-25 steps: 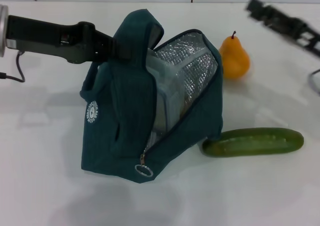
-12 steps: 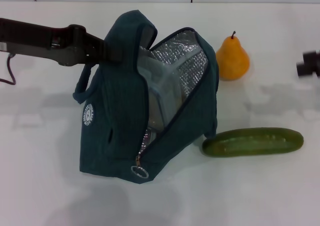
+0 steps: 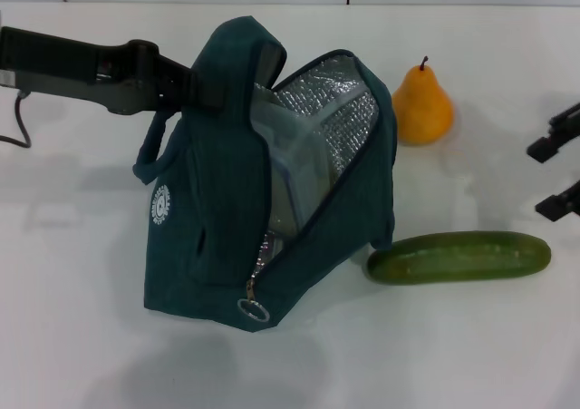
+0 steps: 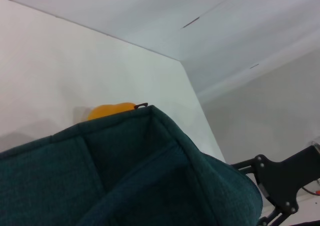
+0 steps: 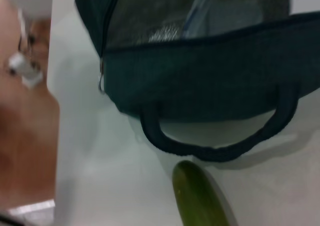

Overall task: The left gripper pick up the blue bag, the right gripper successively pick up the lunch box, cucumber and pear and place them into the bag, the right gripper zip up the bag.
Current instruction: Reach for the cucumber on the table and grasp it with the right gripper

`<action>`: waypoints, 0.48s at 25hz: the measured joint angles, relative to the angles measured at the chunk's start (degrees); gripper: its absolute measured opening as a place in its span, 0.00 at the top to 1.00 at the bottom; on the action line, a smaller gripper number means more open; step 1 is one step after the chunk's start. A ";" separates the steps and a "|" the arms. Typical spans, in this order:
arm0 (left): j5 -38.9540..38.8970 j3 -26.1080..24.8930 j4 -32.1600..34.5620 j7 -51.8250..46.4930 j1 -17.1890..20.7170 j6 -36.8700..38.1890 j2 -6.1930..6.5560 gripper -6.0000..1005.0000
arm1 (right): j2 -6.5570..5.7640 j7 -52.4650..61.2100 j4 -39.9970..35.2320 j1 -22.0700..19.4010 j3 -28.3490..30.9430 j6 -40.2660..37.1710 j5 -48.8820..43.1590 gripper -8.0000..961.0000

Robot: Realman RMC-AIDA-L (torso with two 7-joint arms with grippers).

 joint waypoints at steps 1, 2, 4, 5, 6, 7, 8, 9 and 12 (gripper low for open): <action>0.07 -0.01 0.00 -0.06 -0.01 -0.01 -0.01 0.95 | 0.43 -0.26 -0.49 0.51 -1.14 0.41 -0.78 0.14; 0.09 -0.01 0.00 -0.12 -0.03 -0.01 -0.05 0.95 | 1.30 -0.65 -1.03 1.17 -2.31 0.95 -1.94 0.14; 0.11 -0.01 0.02 -0.23 -0.10 -0.03 -0.18 0.95 | 3.08 -1.22 -1.49 2.32 -3.60 1.78 -4.50 0.14; 0.12 -0.01 0.07 -0.27 -0.15 -0.04 -0.23 0.95 | 4.06 -1.44 -1.58 2.81 -3.90 2.13 -5.92 0.14; 0.13 0.05 0.07 -0.26 -0.19 -0.05 -0.28 0.95 | 5.48 -1.87 -1.61 3.34 -4.21 2.40 -7.45 0.14; 0.14 0.06 0.07 -0.26 -0.20 -0.05 -0.28 0.95 | 6.10 -2.14 -1.62 3.45 -4.43 2.43 -7.91 0.14; 0.15 0.14 0.07 -0.25 -0.20 -0.06 -0.33 0.95 | 6.65 -2.46 -1.63 3.53 -4.77 2.47 -8.28 0.14; 0.16 0.18 0.07 -0.25 -0.21 -0.06 -0.36 0.95 | 7.35 -3.01 -1.74 3.58 -5.59 2.67 -8.83 0.14; 0.17 0.23 0.08 -0.29 -0.40 -0.06 -0.40 0.95 | 8.82 -3.72 -2.23 3.45 -8.69 4.13 -10.55 0.14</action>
